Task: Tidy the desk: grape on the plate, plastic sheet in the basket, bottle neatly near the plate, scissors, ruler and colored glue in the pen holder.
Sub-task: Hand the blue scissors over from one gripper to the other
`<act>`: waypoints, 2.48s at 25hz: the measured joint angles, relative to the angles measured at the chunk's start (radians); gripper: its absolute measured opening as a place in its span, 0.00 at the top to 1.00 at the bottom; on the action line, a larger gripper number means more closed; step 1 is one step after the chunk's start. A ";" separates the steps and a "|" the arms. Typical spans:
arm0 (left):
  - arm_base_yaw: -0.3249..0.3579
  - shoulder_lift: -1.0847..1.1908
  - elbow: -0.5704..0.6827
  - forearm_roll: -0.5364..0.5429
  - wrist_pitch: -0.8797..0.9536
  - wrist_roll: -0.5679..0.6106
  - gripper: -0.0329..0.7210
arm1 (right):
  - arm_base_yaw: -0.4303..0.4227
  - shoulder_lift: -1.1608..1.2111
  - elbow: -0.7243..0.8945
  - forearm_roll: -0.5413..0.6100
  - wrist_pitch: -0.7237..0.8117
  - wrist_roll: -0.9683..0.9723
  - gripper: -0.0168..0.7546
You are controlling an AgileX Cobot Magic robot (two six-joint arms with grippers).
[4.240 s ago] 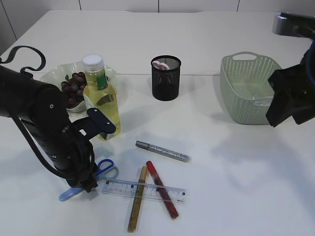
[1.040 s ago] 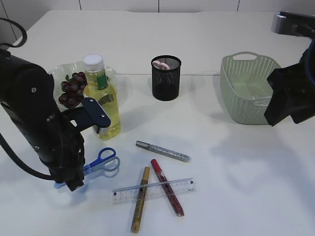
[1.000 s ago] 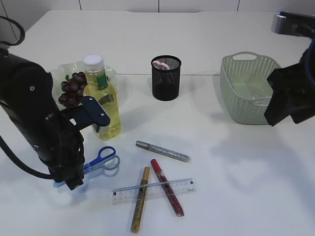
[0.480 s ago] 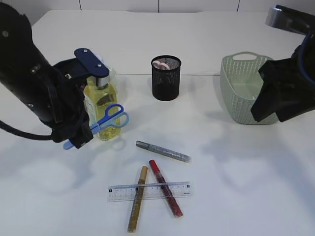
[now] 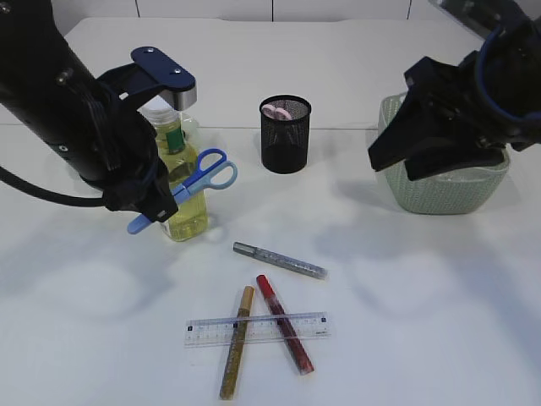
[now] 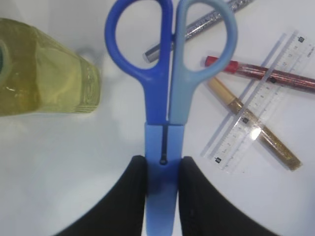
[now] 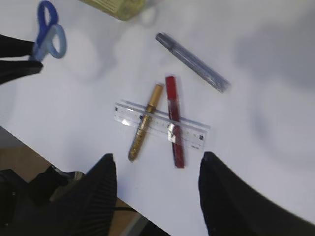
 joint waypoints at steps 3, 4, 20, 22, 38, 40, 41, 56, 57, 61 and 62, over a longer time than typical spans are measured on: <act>-0.017 0.000 0.000 -0.006 0.000 -0.001 0.78 | 0.000 0.029 0.000 0.101 -0.030 -0.079 0.43; -0.028 0.000 0.000 -0.006 0.000 -0.001 0.78 | 0.000 0.042 0.000 0.137 -0.034 -0.110 0.43; -0.071 0.000 0.000 -0.062 -0.042 -0.001 0.78 | 0.023 0.192 0.000 0.500 -0.053 -0.432 0.42; -0.072 0.000 0.000 -0.061 -0.042 -0.001 0.78 | 0.054 0.196 0.000 0.512 -0.072 -0.467 0.42; -0.076 0.000 -0.004 -0.064 -0.042 -0.001 0.78 | 0.150 0.278 0.000 0.575 -0.217 -0.525 0.42; -0.076 0.000 -0.007 -0.066 -0.044 -0.001 0.78 | 0.150 0.287 0.000 0.601 -0.217 -0.538 0.42; -0.076 0.000 -0.007 -0.066 -0.044 -0.001 0.78 | 0.150 0.293 0.000 0.618 -0.217 -0.543 0.42; -0.076 0.000 -0.007 -0.066 -0.046 -0.001 0.78 | 0.150 0.369 0.000 0.745 -0.195 -0.591 0.57; -0.076 0.000 -0.007 -0.066 -0.047 -0.001 0.78 | 0.150 0.369 0.000 0.751 -0.189 -0.591 0.62; -0.076 0.000 -0.007 -0.066 -0.047 -0.001 0.78 | 0.150 0.369 0.000 0.782 -0.163 -0.623 0.82; -0.076 0.000 -0.007 -0.066 -0.047 -0.001 0.78 | 0.150 0.369 0.000 0.793 -0.150 -0.626 0.86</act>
